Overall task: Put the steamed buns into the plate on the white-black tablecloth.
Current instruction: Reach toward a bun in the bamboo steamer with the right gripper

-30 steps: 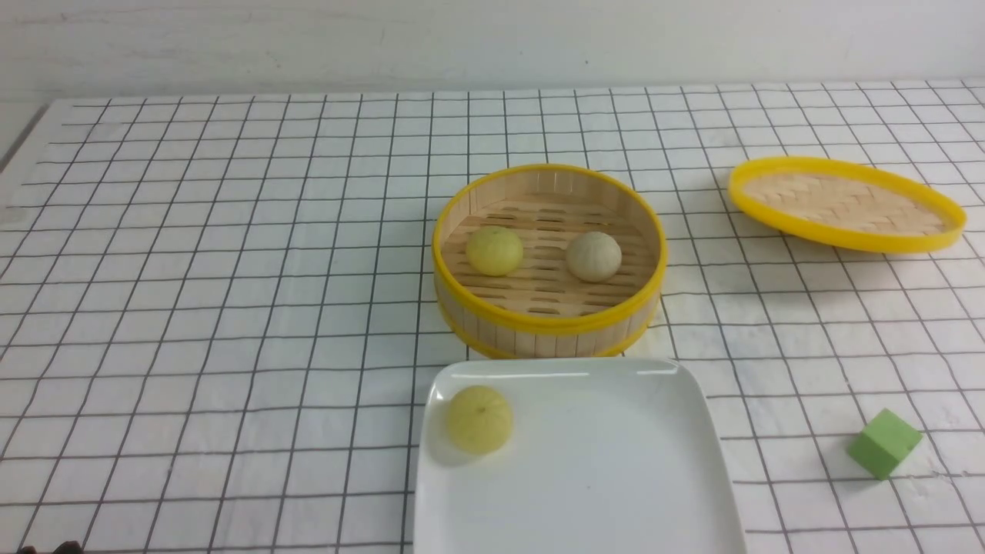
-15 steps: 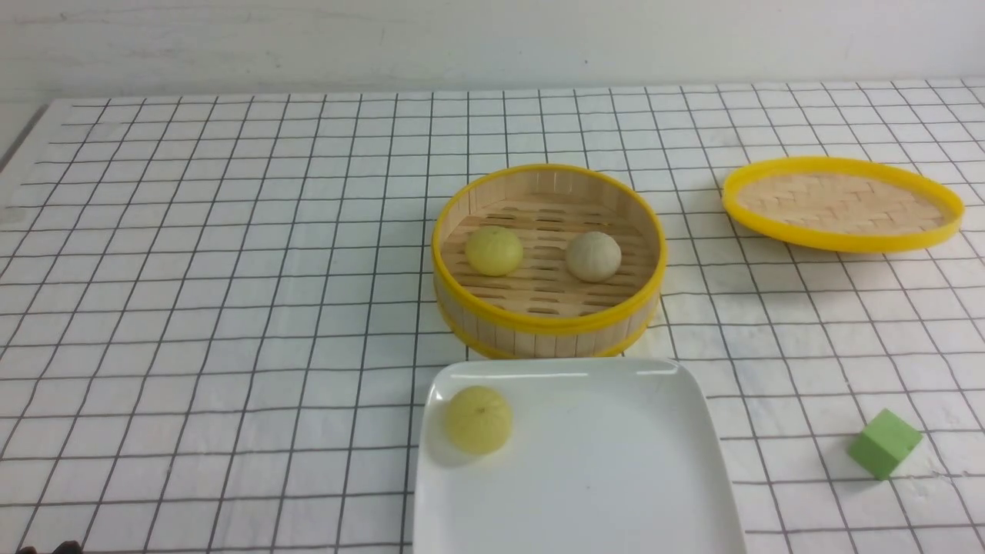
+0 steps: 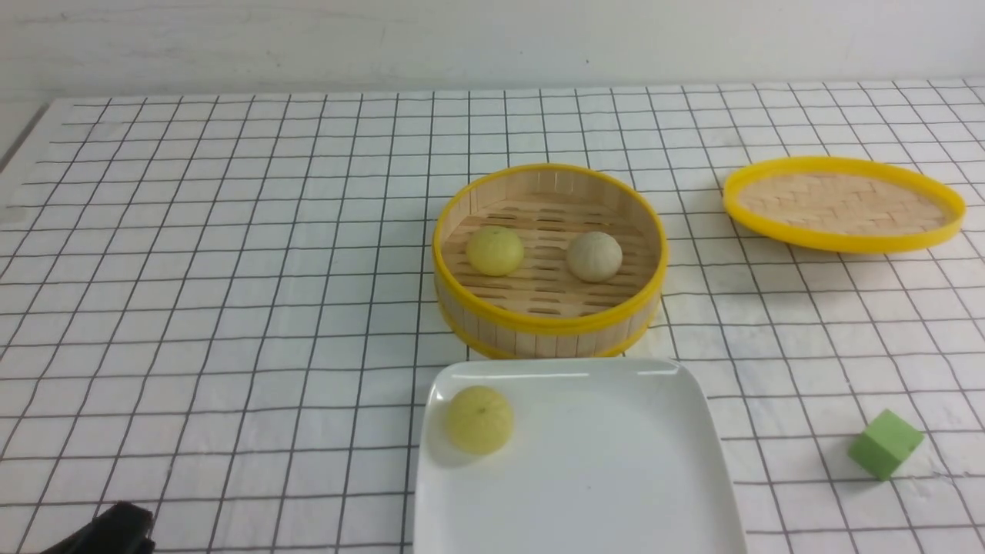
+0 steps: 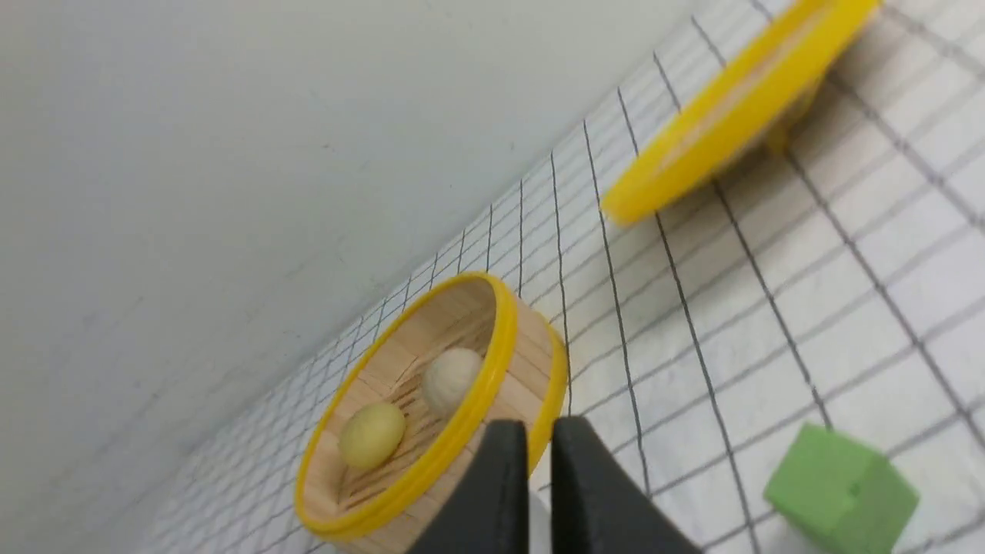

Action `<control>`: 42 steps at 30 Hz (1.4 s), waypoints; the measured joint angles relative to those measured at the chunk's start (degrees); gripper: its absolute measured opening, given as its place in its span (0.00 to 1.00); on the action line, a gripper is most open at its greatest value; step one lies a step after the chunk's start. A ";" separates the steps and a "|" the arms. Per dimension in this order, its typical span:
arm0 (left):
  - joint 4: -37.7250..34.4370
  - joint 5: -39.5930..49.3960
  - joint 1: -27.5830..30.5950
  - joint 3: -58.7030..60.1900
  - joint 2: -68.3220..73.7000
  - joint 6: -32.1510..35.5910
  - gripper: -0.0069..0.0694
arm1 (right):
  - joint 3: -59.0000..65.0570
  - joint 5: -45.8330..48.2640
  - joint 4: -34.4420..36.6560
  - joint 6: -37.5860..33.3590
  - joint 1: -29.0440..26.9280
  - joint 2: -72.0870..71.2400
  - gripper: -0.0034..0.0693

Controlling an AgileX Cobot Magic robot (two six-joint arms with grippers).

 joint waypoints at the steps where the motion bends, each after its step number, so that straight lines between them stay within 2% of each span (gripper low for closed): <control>1: 0.01 -0.01 0.00 0.00 0.00 0.32 0.38 | -0.58 0.26 -0.46 -0.34 0.00 0.45 0.09; 2: 0.66 1.39 0.00 -1.95 0.00 3.93 0.34 | -6.33 4.40 -5.88 -3.29 0.00 5.54 0.05; 5: 1.78 5.42 0.00 -7.60 0.91 10.61 0.19 | -15.30 17.59 -15.76 -5.24 0.00 16.62 0.04; 6: 1.77 5.71 0.00 -8.41 1.20 11.26 0.19 | -16.62 20.08 -16.32 -5.21 0.00 18.67 0.04; 7: 1.79 7.53 0.00 -11.06 4.17 13.14 0.13 | -21.05 28.78 -19.26 -4.96 0.00 26.41 0.04; 8: 1.84 9.41 0.00 -13.08 8.58 15.11 0.10 | -24.61 35.40 -20.65 -4.71 0.00 33.33 0.05; 10: 1.95 12.68 0.00 -16.15 15.52 18.74 0.09 | -29.57 42.01 -20.52 -6.07 0.00 44.54 0.05; 13: 1.94 20.42 0.00 -21.26 26.66 26.37 0.09 | -36.31 43.69 -14.60 -13.29 0.27 58.98 0.06; 14: 1.94 20.93 0.00 -21.57 28.13 27.48 0.09 | -36.70 43.69 -13.93 -13.29 0.37 58.98 0.06; 17: 2.16 28.49 0.00 -26.43 39.40 36.54 0.09 | -44.25 44.22 0.83 -29.28 5.40 74.20 0.12; 20: 2.16 29.46 0.00 -28.00 42.64 38.43 0.09 | -51.16 46.43 5.91 -34.67 9.67 81.72 0.18; 22: 2.11 29.56 0.00 -28.43 43.60 38.98 0.09 | -55.42 47.29 6.55 -35.30 11.92 85.40 0.23; 25: 2.02 29.64 0.00 -28.72 44.03 39.15 0.10 | -65.91 46.52 1.62 -31.90 16.47 92.63 0.29; 29: 1.65 29.85 0.00 -28.80 44.03 39.15 0.11 | -79.69 43.43 -11.87 -18.34 21.04 99.88 0.35; 30: 1.65 29.86 0.00 -28.80 44.03 39.15 0.11 | -80.33 43.30 -12.62 -17.55 21.25 100.28 0.35; 32: 1.52 29.92 0.00 -28.87 44.03 39.15 0.12 | -86.82 41.53 -20.80 -9.43 23.42 105.08 0.43; 35: 1.52 29.92 0.00 -28.87 44.03 39.15 0.13 | -94.46 39.88 -28.48 -2.11 25.73 112.59 0.54; 38: 1.52 29.92 0.00 -28.88 44.03 39.15 0.14 | -102.05 39.82 -32.29 0.20 26.68 119.40 0.64; 40: 1.52 29.92 0.00 -28.88 44.03 39.15 0.14 | -104.94 39.93 -32.74 0.40 26.74 122.36 0.65; 42: 1.52 29.92 0.00 -28.88 44.03 39.15 0.15 | -107.20 40.34 -33.14 0.39 26.78 125.25 0.60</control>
